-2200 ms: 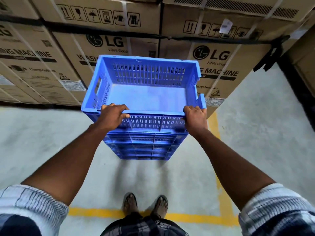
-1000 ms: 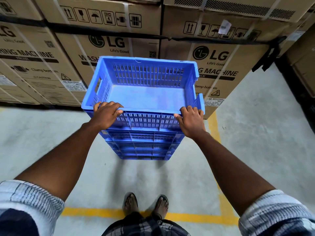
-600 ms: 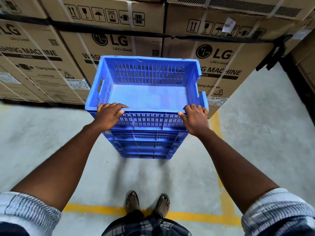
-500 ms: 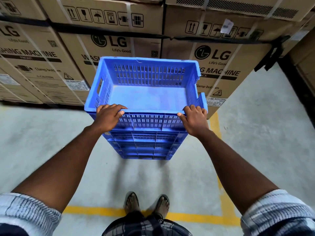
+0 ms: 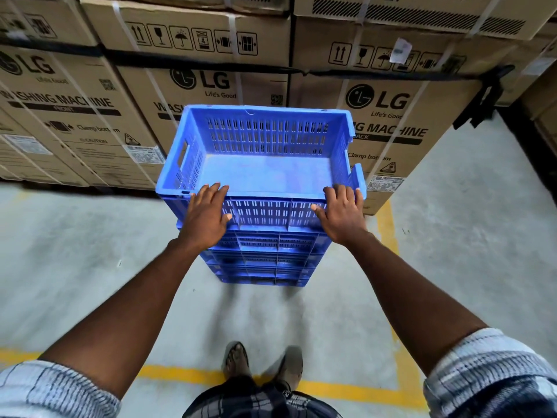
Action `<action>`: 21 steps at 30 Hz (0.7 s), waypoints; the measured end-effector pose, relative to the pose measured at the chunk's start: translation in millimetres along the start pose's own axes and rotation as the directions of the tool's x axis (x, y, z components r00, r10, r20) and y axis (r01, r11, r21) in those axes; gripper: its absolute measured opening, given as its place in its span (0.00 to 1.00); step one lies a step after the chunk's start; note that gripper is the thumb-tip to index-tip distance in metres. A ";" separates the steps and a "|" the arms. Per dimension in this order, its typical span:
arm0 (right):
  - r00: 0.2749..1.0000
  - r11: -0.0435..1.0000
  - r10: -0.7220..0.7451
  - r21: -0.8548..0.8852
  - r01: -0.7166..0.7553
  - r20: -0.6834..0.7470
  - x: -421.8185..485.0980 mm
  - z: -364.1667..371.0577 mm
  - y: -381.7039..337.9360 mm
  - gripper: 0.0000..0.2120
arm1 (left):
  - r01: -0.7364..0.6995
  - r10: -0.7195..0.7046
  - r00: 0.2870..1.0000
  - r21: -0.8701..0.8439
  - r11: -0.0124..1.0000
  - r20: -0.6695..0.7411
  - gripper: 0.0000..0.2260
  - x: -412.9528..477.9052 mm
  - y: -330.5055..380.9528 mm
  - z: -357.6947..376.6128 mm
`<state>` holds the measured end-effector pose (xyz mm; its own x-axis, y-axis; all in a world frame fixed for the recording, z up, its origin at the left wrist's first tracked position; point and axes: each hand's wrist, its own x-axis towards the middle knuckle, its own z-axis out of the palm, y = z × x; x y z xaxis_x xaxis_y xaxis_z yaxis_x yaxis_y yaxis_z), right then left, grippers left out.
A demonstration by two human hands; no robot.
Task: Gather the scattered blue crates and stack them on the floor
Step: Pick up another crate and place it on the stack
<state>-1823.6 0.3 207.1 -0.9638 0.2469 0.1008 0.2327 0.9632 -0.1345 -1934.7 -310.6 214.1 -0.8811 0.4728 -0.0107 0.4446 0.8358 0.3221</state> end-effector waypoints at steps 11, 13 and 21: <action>0.994 0.991 0.003 -0.131 0.012 0.111 -53.9 5.7 -15.6 0.40 | 0.140 -0.111 0.977 -0.153 0.978 0.183 0.28 -61.9 31.8 20.9; 0.988 0.995 -0.009 -0.097 0.024 0.157 -59.3 -2.5 -19.3 0.38 | 0.149 -0.114 0.964 -0.136 0.979 0.240 0.29 -78.9 38.0 26.3; 0.955 0.997 0.059 0.026 -0.070 0.292 -150.2 -0.5 -30.3 0.32 | 0.113 -0.069 0.943 -0.116 0.987 0.325 0.30 -147.4 55.8 35.5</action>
<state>-1685.9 -65.9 196.5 -0.9442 0.2620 -0.1996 0.2961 0.9406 -0.1663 -1774.3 -323.8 200.0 -0.8095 0.4787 -0.3400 0.3208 0.8456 0.4268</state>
